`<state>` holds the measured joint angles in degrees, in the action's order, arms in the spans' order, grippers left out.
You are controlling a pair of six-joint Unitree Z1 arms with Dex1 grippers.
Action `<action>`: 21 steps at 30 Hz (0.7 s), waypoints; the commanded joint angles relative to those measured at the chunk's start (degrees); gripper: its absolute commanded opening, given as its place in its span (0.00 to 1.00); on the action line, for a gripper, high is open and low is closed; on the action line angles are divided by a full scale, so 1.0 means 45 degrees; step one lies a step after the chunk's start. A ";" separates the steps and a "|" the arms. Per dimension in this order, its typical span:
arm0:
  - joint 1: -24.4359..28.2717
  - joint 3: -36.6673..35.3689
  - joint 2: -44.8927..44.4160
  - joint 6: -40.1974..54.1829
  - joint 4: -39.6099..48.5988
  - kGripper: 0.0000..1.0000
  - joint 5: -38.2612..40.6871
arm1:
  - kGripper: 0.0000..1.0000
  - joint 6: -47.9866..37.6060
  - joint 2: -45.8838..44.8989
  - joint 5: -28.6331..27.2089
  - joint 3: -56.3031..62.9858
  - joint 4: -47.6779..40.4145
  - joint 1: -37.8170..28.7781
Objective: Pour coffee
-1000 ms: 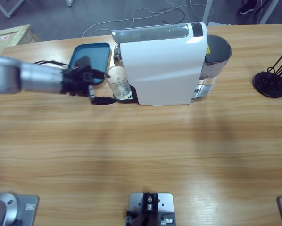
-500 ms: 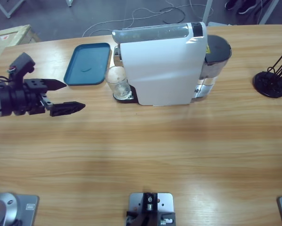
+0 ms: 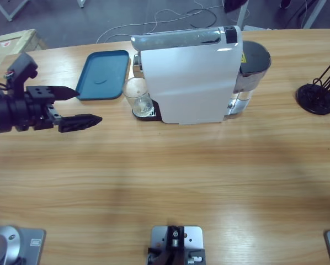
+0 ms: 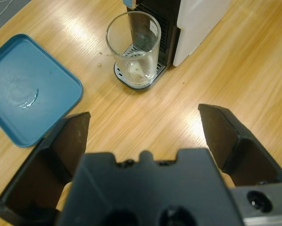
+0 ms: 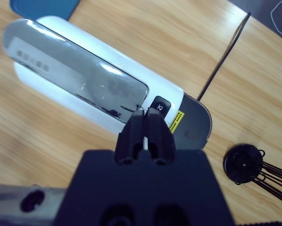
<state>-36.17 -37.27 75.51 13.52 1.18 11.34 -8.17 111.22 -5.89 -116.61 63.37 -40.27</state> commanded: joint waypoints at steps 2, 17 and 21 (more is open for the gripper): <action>-0.0106 0.0236 0.0446 -0.0113 -0.0203 0.99 -0.0158 | 0.00 0.0175 0.0969 -0.0156 -0.0004 0.0370 0.0374; -0.0106 0.0372 0.0594 -0.0113 -0.0242 0.99 -0.0060 | 0.00 0.0214 0.1211 -0.0519 -0.0024 0.0272 0.0394; -0.0106 0.0353 0.0668 -0.0113 -0.0273 0.99 -0.0044 | 0.00 0.0293 0.1227 -0.0449 -0.0004 0.0272 0.0394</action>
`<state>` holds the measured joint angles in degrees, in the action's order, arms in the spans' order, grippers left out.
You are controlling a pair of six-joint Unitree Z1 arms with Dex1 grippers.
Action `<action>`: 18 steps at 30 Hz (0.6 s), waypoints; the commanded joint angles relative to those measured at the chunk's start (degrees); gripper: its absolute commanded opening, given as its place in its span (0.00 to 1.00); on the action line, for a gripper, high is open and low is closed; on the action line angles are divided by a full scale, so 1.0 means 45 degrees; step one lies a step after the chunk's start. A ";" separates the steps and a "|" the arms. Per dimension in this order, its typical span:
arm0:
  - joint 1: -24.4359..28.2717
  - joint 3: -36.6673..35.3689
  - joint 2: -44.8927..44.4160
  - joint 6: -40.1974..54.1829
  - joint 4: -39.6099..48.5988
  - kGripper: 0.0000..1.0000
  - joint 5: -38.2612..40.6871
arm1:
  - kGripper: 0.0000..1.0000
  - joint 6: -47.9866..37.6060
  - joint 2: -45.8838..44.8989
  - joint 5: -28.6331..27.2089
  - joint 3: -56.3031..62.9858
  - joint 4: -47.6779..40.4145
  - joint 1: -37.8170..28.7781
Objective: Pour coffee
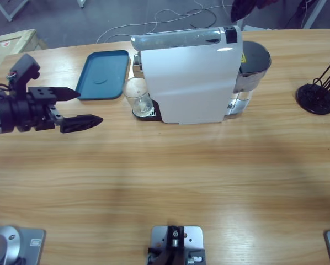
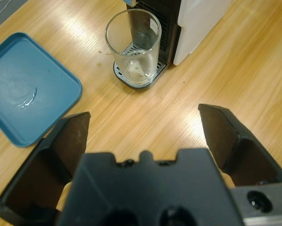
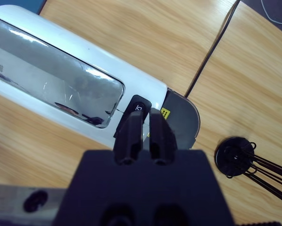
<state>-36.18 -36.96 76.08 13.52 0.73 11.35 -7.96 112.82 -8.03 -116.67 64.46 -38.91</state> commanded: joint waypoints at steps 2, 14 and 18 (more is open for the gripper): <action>-0.0106 0.0284 0.0554 -0.0113 -0.0182 0.99 -0.0041 | 0.00 0.0247 0.0924 0.0034 0.0016 0.0016 0.0093; -0.0106 0.0323 0.0690 -0.0113 -0.0241 0.99 -0.0084 | 0.00 0.0247 0.1081 0.0085 -0.0011 -0.0007 0.0093; -0.0106 0.0362 0.0683 -0.0113 -0.0241 0.99 -0.0091 | 0.00 0.0247 0.1081 0.0089 0.0086 0.0012 0.0093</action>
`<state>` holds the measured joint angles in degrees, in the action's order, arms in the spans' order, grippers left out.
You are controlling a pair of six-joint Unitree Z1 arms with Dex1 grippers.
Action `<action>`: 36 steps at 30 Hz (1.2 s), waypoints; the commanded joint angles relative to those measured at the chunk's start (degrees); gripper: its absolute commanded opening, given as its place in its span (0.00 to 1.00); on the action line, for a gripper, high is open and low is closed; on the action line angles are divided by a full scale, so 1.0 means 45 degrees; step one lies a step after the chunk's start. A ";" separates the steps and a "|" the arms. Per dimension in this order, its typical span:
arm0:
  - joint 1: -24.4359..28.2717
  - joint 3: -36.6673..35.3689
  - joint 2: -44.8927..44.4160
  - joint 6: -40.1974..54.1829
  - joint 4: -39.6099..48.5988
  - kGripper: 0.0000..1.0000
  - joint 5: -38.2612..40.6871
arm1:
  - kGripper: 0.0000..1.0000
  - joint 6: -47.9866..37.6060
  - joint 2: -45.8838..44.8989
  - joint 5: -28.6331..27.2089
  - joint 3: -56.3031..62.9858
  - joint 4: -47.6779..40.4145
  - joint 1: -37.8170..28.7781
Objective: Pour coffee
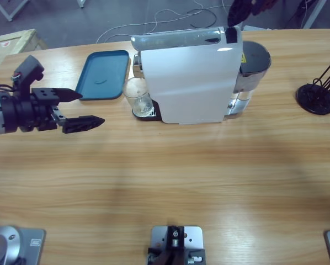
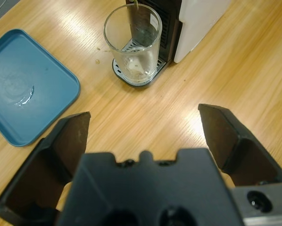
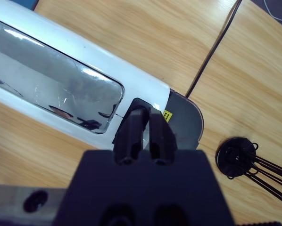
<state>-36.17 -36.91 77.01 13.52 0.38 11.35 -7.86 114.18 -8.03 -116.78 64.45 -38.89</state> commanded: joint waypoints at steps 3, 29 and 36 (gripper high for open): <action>-0.0106 0.0371 0.0484 -0.0113 -0.0158 0.99 -0.0115 | 0.00 0.0223 0.0778 0.0092 0.0185 0.0014 0.0087; -0.0106 0.0394 0.0394 -0.0113 -0.0182 0.99 -0.0064 | 1.00 0.0223 -0.0882 0.0549 -0.0272 0.0225 -0.0010; -0.0106 0.0410 0.0382 -0.0113 -0.0182 0.99 -0.0060 | 1.00 0.0223 -0.0929 0.0698 -0.0089 0.0604 -0.0061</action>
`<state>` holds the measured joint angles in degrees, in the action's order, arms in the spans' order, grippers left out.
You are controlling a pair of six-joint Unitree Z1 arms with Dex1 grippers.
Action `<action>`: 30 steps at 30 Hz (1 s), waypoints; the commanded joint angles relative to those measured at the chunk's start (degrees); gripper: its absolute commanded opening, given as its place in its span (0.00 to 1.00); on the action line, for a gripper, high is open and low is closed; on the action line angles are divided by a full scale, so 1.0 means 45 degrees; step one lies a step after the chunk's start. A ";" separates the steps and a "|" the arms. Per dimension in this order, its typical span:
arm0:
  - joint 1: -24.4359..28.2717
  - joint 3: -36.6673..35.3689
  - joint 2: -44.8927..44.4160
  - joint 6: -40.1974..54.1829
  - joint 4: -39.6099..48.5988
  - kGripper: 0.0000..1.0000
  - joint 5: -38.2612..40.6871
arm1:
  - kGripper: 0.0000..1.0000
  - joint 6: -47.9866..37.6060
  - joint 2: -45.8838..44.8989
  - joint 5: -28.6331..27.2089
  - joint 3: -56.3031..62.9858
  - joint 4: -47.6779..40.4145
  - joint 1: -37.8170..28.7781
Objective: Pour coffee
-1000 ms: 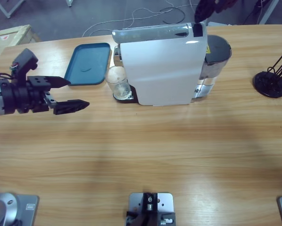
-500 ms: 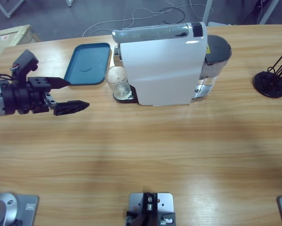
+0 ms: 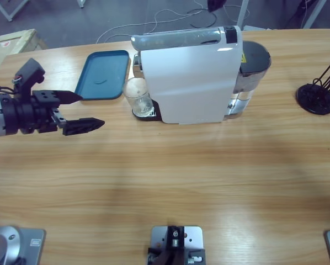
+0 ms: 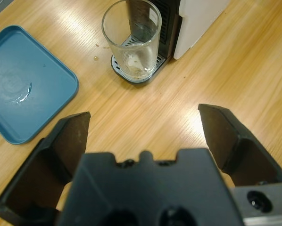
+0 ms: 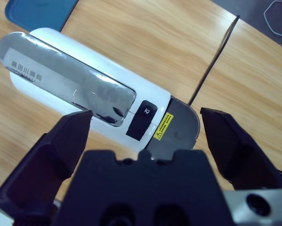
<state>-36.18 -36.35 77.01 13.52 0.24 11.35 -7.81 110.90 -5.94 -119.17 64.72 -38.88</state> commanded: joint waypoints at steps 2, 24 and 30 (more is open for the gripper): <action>-0.0105 0.0284 0.0367 -0.0113 -0.0150 0.99 -0.0060 | 1.00 0.0213 -0.0231 0.0288 0.0467 0.0806 -0.0109; -0.0105 0.0284 0.0296 0.0004 -0.0091 0.99 -0.0080 | 1.00 0.0139 -0.0372 0.0038 0.0214 0.1185 -0.0304; -0.0105 0.0284 0.0082 -0.0007 -0.0048 0.99 -0.0099 | 1.00 0.0115 -0.0489 -0.0087 0.0288 0.1185 -0.0304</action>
<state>-36.18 -36.32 77.20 13.52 0.24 11.34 -7.81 110.90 -5.52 -118.14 69.37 -39.68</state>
